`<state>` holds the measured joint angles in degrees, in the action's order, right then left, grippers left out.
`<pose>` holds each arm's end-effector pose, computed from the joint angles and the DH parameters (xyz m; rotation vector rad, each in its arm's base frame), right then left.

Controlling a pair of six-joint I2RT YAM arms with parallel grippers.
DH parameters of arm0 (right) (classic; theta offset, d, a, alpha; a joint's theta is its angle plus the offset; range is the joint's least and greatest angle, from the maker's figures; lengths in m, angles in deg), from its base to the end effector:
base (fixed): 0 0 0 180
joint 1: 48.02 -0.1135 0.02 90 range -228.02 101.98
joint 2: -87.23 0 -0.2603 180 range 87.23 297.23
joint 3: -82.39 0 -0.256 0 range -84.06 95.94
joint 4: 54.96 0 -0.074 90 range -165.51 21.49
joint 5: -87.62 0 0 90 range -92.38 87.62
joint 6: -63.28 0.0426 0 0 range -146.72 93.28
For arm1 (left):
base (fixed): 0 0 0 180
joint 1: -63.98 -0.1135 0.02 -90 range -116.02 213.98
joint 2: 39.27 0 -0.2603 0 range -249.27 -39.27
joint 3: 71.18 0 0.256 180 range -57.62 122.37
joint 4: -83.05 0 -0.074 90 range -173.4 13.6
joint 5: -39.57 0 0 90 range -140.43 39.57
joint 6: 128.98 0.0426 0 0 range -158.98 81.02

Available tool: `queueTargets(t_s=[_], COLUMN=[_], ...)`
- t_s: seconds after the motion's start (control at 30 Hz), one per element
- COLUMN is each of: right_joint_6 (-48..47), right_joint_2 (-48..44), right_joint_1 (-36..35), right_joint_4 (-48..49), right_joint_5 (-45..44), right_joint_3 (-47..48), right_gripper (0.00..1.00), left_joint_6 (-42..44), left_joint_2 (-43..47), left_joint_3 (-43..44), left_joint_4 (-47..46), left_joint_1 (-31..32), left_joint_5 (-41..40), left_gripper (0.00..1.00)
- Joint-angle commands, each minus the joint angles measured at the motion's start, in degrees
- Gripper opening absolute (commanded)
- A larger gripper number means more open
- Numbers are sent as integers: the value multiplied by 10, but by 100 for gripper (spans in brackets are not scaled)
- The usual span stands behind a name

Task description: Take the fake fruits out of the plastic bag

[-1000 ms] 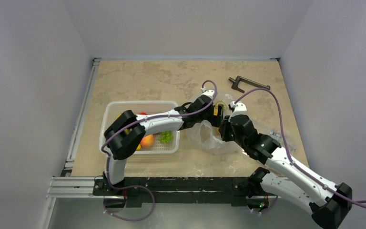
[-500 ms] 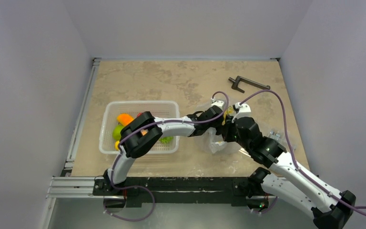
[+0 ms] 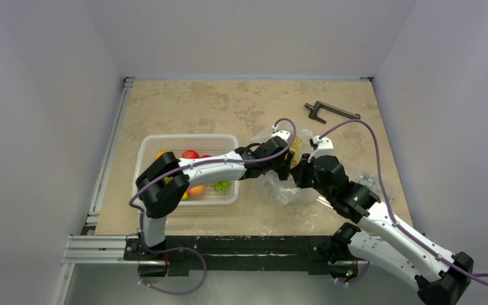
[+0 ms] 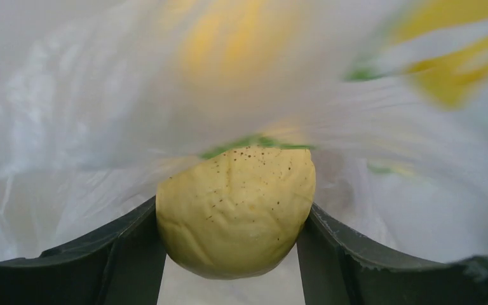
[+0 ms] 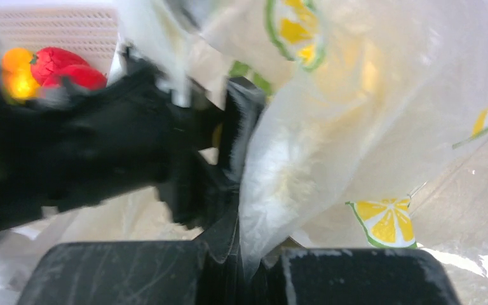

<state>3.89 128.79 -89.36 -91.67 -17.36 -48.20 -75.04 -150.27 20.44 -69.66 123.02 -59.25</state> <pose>0.1422 0.1104 0.2656 -0.0338 2.0942 0.5024 0.2291 -0.3692 0.1871 0.4159 2.4240 -0.5926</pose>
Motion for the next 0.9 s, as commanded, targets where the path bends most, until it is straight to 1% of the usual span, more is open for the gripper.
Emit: queueTargets(t_s=[0.0,0.17,0.33,0.4,0.6,0.73,0.87], right_joint_6=[15,20,22,22,8,5,-2], right_joint_2=[20,37,21,15,10,10,1], right_joint_1=[-1,-1,-1,-1,-1,-1,-1], right_joint_4=[33,27,28,28,33,43,44], right_joint_5=[13,-3,-26,-34,-35,-9,-2], right_joint_3=[-7,0,-5,-6,-5,-13,-14], right_gripper=[0,0,0,0,0,0,0], left_joint_6=[45,51,56,57,49,28,-5], left_joint_2=[94,142,185,210,324,399,469], left_joint_3=[14,15,7,-6,-65,-114,-170], left_joint_4=[46,80,110,122,145,176,233], left_joint_1=[-5,-8,-7,-8,-12,-13,-14], left_joint_5=[5,21,25,20,7,-7,-47], left_gripper=[29,23,18,17,18,12,11])
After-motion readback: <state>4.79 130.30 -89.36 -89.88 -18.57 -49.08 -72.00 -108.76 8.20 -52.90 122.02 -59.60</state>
